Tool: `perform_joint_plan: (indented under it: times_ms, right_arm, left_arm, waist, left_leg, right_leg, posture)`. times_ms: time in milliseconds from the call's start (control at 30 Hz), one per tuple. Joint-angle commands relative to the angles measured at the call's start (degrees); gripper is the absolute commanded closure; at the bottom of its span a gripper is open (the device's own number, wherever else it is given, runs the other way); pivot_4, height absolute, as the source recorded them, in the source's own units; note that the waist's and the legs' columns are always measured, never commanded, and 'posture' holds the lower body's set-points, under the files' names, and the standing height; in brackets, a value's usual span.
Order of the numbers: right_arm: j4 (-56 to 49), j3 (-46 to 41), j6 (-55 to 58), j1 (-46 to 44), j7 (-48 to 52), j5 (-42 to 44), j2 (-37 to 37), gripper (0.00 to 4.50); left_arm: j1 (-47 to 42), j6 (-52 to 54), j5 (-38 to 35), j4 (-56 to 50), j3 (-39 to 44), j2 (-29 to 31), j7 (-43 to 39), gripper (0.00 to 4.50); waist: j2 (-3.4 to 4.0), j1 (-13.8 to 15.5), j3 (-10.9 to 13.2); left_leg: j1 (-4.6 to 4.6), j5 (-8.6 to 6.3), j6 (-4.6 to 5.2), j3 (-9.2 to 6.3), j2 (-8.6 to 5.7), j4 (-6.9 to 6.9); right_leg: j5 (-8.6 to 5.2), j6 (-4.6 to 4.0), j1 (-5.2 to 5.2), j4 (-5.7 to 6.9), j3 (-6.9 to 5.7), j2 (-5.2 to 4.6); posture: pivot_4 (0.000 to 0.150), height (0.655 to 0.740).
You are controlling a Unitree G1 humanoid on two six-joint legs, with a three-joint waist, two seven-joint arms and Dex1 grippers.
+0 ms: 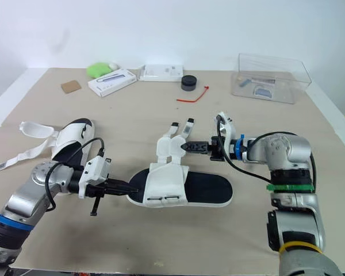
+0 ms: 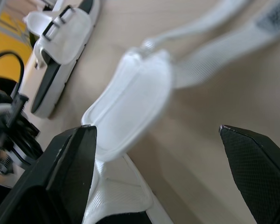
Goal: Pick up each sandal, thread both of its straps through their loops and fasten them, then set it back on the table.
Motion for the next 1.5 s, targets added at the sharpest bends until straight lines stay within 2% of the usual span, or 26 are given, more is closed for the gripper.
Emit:
perform_joint_plan:
  times_ms: [33, 500, 633, 800, 1067, 1167, 1233, 1367, 1500]
  right_arm:
    - [6.5, -1.4, 0.0, -4.5, 0.1, -1.5, 1.2, 0.0]
    - [33.5, -3.4, -10.3, -19.2, 1.3, -10.1, 8.4, 0.0]
    - [37.9, -4.2, -11.3, -21.5, 2.1, -11.5, 8.9, 1.75]
    - [41.1, -4.7, -13.4, -23.7, 3.1, -13.3, 9.5, 4.36]
    - [39.3, -3.3, -15.0, -24.4, 9.3, -15.6, 9.4, 4.44]
    - [32.9, -1.3, -20.5, -22.6, 13.4, -17.0, 8.6, 4.44]
    - [26.2, 1.6, -25.9, -19.8, 15.9, -19.2, 8.0, 4.44]
    - [2.7, 6.4, -39.7, -8.8, 19.2, -22.3, 5.9, 4.44]
    - [-12.6, 10.0, -59.9, 1.4, 18.2, -30.1, 3.4, 4.44]
  left_arm:
    - [-0.5, -1.0, 0.0, -0.9, 0.9, 0.4, 0.0, 4.47]
    - [1.0, -0.7, -0.2, -2.9, 1.6, 1.1, 0.5, 4.47]
    - [1.2, -0.4, -0.3, -3.4, 1.6, 0.9, 1.0, 4.5]
    - [1.2, -0.4, -0.2, -3.6, 1.4, 0.6, 1.6, 4.5]
    - [1.0, -0.5, -0.2, -3.3, 1.2, 0.0, 2.1, 4.5]
    - [1.1, -0.5, -0.2, -3.3, 1.1, 0.0, 2.3, 4.5]
    - [1.1, -0.5, -0.3, -3.3, 1.2, 0.0, 2.3, 4.5]
    - [0.8, -0.4, -0.4, -2.8, 1.5, 0.2, 2.1, 4.5]
    - [0.6, -0.4, -0.5, -2.1, 1.7, 0.4, 1.8, 4.5]
  waist:
    - [0.0, 0.0, 0.0]
    - [0.0, -1.5, 0.0]
    - [0.0, -1.5, 0.0]
    - [0.01, -1.5, 0.0]
    - [0.01, -1.5, 0.0]
    - [0.03, -1.5, 0.0]
    - [0.03, -1.5, 0.0]
    - [0.03, -1.4, 0.0]
    - [0.03, -1.5, 0.0]
  left_leg:
    - [0.0, -0.01, 0.01, 0.05, 0.0, -0.01]
    - [-0.01, -0.01, 0.01, 0.27, 0.05, -0.03]
    - [-0.01, -0.01, 0.02, 0.33, 0.05, -0.05]
    - [-0.01, -0.01, 0.02, 0.36, 0.06, -0.05]
    - [-0.01, -0.01, 0.02, 0.39, 0.06, -0.06]
    - [-0.01, -0.01, 0.02, 0.42, 0.06, -0.06]
    - [-0.01, -0.01, 0.02, 0.41, 0.06, -0.06]
    - [-0.04, -0.01, 0.01, 0.34, 0.05, -0.09]
    - [-0.06, -0.01, 0.0, 0.4, 0.04, -0.09]
  right_leg:
    - [0.0, 0.01, -0.04, 0.0, 0.03, 0.0]
    - [0.12, 0.03, -0.14, 0.04, 0.2, 0.01]
    - [0.13, 0.04, -0.18, 0.05, 0.25, 0.01]
    - [0.15, 0.03, -0.21, 0.07, 0.28, 0.03]
    - [0.16, 0.04, -0.22, 0.06, 0.31, 0.02]
    - [0.17, 0.06, -0.25, 0.06, 0.33, 0.02]
    - [0.17, 0.06, -0.25, 0.06, 0.32, 0.03]
    - [0.15, 0.09, -0.24, 0.03, 0.25, 0.0]
    - [0.14, 0.12, -0.31, 0.06, 0.3, -0.02]
  posture:
    - [0.15, 0.74]
    - [0.15, 0.74]
    - [0.15, 0.74]
    - [0.15, 0.74]
    - [0.15, 0.74]
    - [0.15, 0.74]
    - [0.15, 0.74]
    - [0.15, 0.74]
    - [0.15, 0.74]
